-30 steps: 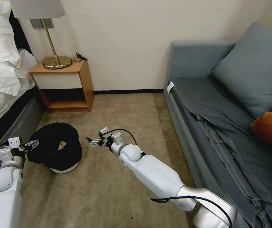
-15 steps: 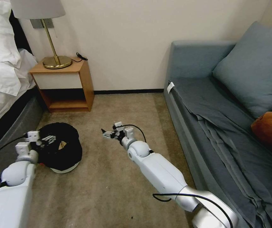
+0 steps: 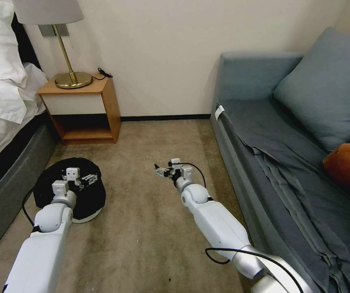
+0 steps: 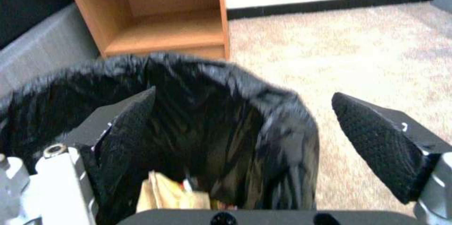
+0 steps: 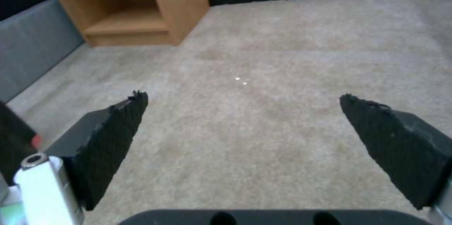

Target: Pick up the trash bin, then pick up the garbage on the floor and place it into the trash bin.

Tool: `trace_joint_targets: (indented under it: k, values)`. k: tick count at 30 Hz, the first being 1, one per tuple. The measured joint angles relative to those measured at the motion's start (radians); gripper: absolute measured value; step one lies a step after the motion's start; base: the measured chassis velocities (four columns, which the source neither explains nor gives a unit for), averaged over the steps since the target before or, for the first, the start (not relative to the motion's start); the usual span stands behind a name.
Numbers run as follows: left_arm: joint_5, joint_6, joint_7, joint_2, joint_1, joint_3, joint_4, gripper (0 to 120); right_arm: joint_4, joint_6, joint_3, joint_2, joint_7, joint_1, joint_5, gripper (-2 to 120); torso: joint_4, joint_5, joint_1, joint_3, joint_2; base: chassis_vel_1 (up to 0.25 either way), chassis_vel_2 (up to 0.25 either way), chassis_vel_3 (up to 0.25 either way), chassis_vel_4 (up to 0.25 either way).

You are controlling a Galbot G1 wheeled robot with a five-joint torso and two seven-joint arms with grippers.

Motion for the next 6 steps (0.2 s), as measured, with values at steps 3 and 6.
trace_joint_targets:
  k: [3, 6]
  values:
    - [0.002, -0.004, -0.005, -0.002, -0.002, 0.001, -0.004, 100, 0.004, -0.003, 0.003, -0.001, 0.003, -0.003, -0.001, 100, 0.0001, 0.0003, 0.0, 0.0, 0.0, 0.0, 0.0, 0.0, 0.0]
    - [0.002, -0.004, -0.006, -0.002, -0.002, 0.001, -0.004, 100, 0.006, -0.004, 0.003, -0.001, 0.004, -0.003, -0.001, 100, 0.0003, 0.0001, 0.0, 0.0, 0.0, 0.0, 0.0, 0.0, 0.0]
